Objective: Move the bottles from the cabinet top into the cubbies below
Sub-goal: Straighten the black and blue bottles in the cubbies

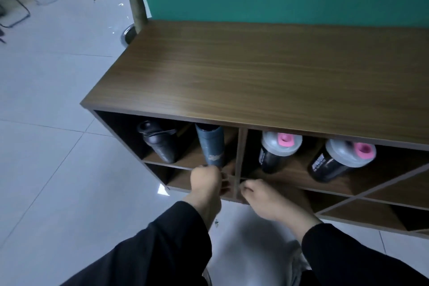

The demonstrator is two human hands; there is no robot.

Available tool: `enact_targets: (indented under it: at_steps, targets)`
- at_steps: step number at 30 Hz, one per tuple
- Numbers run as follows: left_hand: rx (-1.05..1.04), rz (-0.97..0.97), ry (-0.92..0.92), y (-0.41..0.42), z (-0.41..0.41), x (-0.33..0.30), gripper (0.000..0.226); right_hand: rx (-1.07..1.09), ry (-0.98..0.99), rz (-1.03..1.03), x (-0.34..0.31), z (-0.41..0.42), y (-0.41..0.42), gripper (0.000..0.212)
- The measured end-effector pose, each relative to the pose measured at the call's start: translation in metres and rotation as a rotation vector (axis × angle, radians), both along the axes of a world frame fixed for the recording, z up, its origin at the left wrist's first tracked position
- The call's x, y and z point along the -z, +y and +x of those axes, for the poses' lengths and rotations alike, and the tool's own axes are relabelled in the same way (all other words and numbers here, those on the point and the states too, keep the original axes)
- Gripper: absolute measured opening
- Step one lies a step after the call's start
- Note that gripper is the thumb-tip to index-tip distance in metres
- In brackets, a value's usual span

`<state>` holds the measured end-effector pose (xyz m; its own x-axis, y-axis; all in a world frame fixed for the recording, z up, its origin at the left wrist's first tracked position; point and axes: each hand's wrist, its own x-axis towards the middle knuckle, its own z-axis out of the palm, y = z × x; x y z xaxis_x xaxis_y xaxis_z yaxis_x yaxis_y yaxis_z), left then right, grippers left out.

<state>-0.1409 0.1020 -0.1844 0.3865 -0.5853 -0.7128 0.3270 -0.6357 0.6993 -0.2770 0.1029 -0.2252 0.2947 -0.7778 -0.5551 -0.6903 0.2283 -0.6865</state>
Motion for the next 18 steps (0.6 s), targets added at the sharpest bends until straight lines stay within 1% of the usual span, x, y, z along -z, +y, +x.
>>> enact_targets:
  at_steps: [2, 4, 6, 7, 8, 10, 11, 12, 13, 15, 17, 18]
  targets:
    - [-0.03, -0.016, -0.025, -0.006, 0.022, -0.004, 0.025, 0.044, -0.078, -0.012, -0.002, 0.027, 0.001, 0.034]
    - [0.004, -0.019, -0.076, -0.013, 0.036, 0.0, 0.028, 0.094, -0.15, 0.014, -0.005, 0.048, 0.001, 0.05]
    - [0.051, -0.004, -0.082, -0.017, 0.041, 0.006, 0.029, 0.144, -0.15, 0.01, 0.001, 0.064, -0.003, 0.064]
    - [0.062, -0.003, -0.063, -0.019, 0.042, 0.008, 0.035, 0.17, -0.151, -0.01, 0.004, 0.07, -0.006, 0.068]
    - [0.083, -0.015, -0.051, -0.02, 0.041, 0.012, 0.042, 0.195, -0.157, -0.038, 0.009, 0.076, -0.011, 0.068]
    - [0.15, -0.044, -0.04, -0.023, 0.04, 0.019, 0.066, 0.234, -0.175, -0.077, 0.018, 0.085, -0.022, 0.06]
    - [0.171, -0.061, -0.031, -0.023, 0.039, 0.02, 0.072, 0.276, -0.191, -0.098, 0.019, 0.088, -0.027, 0.058]
    - [0.192, -0.086, -0.025, -0.023, 0.039, 0.019, 0.069, 0.317, -0.237, -0.077, 0.026, 0.089, -0.032, 0.057]
    - [0.206, -0.111, -0.014, -0.023, 0.038, 0.019, 0.06, 0.333, -0.263, -0.074, 0.024, 0.089, -0.034, 0.051]
    - [0.211, -0.153, 0.009, -0.024, 0.04, 0.022, 0.048, 0.377, -0.211, -0.036, 0.024, 0.093, -0.037, 0.044]
    - [0.209, -0.183, 0.007, -0.027, 0.042, 0.026, 0.043, 0.342, -0.176, -0.034, 0.016, 0.092, -0.033, 0.047]
    - [0.216, -0.197, -0.011, -0.029, 0.042, 0.024, 0.045, 0.399, -0.207, -0.026, 0.018, 0.094, -0.031, 0.051]
